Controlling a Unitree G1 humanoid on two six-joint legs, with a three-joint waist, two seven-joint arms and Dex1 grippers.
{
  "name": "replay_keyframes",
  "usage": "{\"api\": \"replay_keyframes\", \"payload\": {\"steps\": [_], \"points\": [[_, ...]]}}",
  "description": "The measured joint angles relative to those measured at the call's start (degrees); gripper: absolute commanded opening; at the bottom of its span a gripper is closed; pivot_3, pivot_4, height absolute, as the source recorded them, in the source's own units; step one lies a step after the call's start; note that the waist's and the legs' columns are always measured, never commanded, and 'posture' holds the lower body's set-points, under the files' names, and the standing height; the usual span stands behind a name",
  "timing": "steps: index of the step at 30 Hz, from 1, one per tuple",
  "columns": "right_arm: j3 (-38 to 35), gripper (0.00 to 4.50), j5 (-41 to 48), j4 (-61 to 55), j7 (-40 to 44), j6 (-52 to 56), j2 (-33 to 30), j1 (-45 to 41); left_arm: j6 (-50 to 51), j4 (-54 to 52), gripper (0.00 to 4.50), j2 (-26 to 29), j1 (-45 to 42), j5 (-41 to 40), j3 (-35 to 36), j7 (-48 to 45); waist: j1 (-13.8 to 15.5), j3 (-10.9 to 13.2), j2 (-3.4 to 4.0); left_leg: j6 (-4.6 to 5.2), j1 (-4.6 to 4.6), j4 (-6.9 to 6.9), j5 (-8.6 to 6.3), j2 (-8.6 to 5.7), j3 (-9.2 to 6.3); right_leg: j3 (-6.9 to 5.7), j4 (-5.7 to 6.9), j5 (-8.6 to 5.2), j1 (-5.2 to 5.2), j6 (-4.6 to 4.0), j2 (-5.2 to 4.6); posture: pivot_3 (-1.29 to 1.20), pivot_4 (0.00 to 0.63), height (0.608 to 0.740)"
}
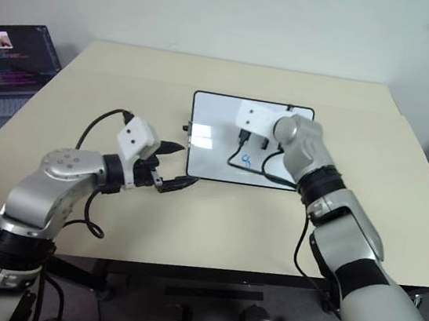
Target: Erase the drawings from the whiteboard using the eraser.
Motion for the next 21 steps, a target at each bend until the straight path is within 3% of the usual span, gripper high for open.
{"api": "replay_keyframes", "payload": {"steps": [10,14,21], "points": [[-3.86,1.08,3.89,-0.14,3.18,0.15,-0.56,-0.08,-0.99,0.85,4.50,-0.47,-1.07,0.06,-0.07,-0.39,-0.11,0.00,0.00,0.00,-0.01,-0.04,0.00,0.00,0.00,-0.01,0.00,0.00,-0.01,0.00,0.01,0.00,0.150,0.740],[-7.94,1.08,10.81,-14.57,12.79,4.17,-4.56,6.23,-1.01,1.14,4.50,0.09,-1.14,0.09,-0.03,-1.05,0.29,0.01,0.01,-0.01,-0.09,-0.12,-0.01,0.00,-0.01,-0.02,-0.02,-0.04,-0.07,0.04,0.02,0.00,0.150,0.740],[-6.43,1.07,9.51,-28.52,19.09,7.63,-14.53,18.39,-1.27,1.73,4.50,3.07,-0.08,0.12,0.95,-2.51,0.69,0.01,0.01,-0.04,-0.10,-0.25,-0.03,0.00,0.05,0.00,-0.15,-0.12,-0.12,-0.02,0.01,0.00,0.150,0.740]]}}
